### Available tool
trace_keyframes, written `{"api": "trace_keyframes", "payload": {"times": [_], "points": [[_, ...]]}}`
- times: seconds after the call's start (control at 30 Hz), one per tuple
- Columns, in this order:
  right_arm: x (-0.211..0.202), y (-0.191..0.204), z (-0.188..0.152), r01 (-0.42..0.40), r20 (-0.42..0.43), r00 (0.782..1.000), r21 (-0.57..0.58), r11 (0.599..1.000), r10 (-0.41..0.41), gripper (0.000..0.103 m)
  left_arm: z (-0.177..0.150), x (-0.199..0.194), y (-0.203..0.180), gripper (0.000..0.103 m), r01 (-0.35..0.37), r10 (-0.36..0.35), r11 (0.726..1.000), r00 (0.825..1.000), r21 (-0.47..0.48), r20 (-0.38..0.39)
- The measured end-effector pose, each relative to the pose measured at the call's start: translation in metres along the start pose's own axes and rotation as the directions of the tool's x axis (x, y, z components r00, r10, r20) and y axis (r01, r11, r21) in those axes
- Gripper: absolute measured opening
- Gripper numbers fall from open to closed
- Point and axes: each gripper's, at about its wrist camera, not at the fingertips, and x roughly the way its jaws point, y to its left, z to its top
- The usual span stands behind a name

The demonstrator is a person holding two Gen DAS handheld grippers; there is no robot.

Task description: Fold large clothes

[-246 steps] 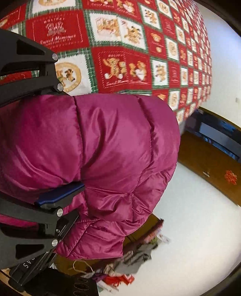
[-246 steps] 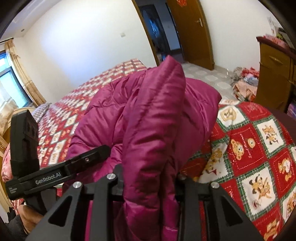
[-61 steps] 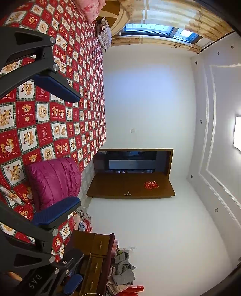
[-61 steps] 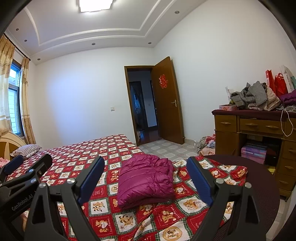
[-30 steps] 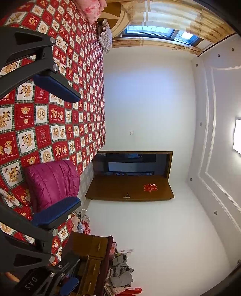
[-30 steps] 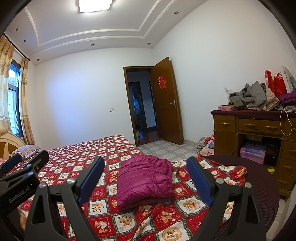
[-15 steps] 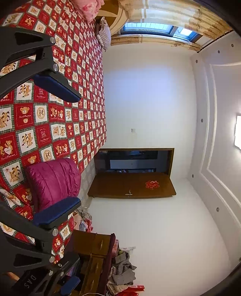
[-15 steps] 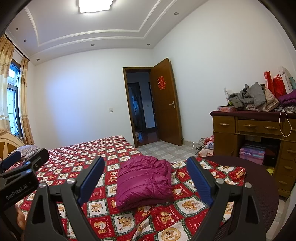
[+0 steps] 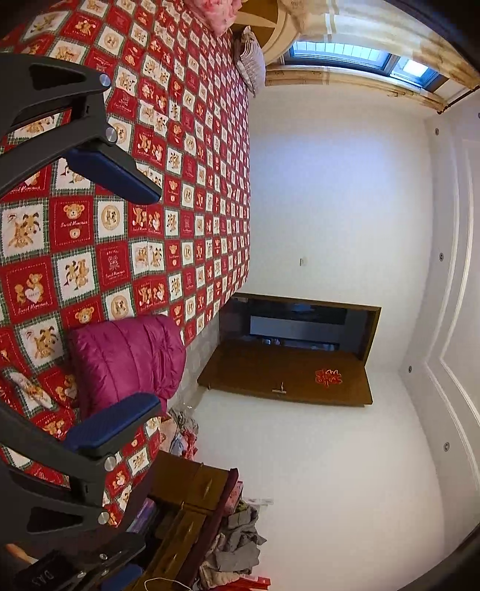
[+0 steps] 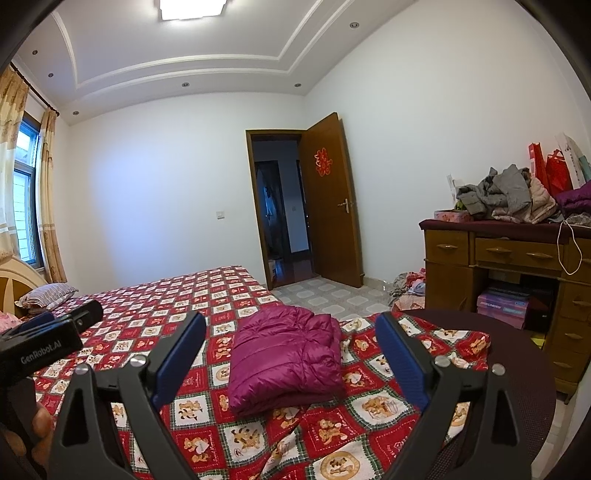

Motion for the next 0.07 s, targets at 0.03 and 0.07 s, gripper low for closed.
{"api": "trace_keyframes", "payload": {"times": [0.03,0.07], "points": [[0.0009,-0.0004,-0.0006,0.003,-0.004,1.000,0.000,1.000,-0.003,0.095,0.0002,0.0011,0.0018,0.102,-0.011,0.011,1.000,1.000,-0.001,-0.002],[0.0022,-0.0013,-0.0010,0.007,-0.008,1.000,0.002,1.000,-0.007,0.097,0.0005,0.0020,0.0037,0.102,-0.023,0.023,1.000,1.000,-0.004,-0.004]]}}
